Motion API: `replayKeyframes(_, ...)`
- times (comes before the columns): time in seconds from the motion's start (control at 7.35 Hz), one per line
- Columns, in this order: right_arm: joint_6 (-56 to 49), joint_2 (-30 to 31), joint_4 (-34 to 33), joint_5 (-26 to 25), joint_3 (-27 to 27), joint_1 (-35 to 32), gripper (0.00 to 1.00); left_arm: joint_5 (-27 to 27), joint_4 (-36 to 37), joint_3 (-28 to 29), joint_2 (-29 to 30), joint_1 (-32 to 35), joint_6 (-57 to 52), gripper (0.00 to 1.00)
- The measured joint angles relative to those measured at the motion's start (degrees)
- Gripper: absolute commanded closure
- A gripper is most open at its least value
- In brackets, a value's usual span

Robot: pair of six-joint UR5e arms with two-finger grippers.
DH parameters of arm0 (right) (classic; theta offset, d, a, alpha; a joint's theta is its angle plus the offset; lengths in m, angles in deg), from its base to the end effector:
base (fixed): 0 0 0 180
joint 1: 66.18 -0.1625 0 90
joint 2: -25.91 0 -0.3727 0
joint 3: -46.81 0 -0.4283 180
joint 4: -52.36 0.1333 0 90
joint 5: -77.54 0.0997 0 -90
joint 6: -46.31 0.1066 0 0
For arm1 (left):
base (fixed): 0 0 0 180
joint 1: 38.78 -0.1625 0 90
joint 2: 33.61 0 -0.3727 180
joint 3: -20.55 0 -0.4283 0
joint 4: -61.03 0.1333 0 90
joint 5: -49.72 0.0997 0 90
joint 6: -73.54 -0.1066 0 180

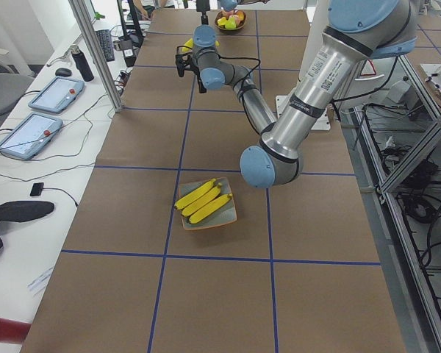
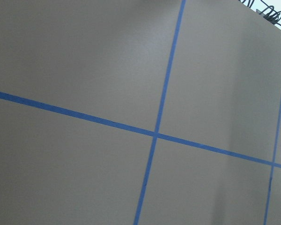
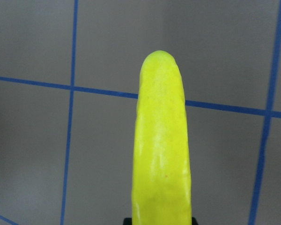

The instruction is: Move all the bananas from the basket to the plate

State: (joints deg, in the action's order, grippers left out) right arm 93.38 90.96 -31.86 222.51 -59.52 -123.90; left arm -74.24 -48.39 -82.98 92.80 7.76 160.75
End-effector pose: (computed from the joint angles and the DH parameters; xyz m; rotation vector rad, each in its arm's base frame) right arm -0.2772 -0.5249 0.1865 0.0052 -1.1706 -0.1655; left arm 0.3693 -0.4970 0.0725 0.0190 1.2796 -0.2987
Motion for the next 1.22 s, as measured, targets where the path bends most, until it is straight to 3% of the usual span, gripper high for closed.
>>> replayKeyframes(0.54,17.1,-1.8,13.4,-5.3,0.0,8.5,1.0,0.1,-11.1,11.8,8.9,-1.2,14.2,0.0)
replayKeyframes(1.22,29.2,-2.5,27.2,-11.7,0.4,12.0,1.0,0.1,-19.9,15.2,11.4,-3.1,28.3,0.0)
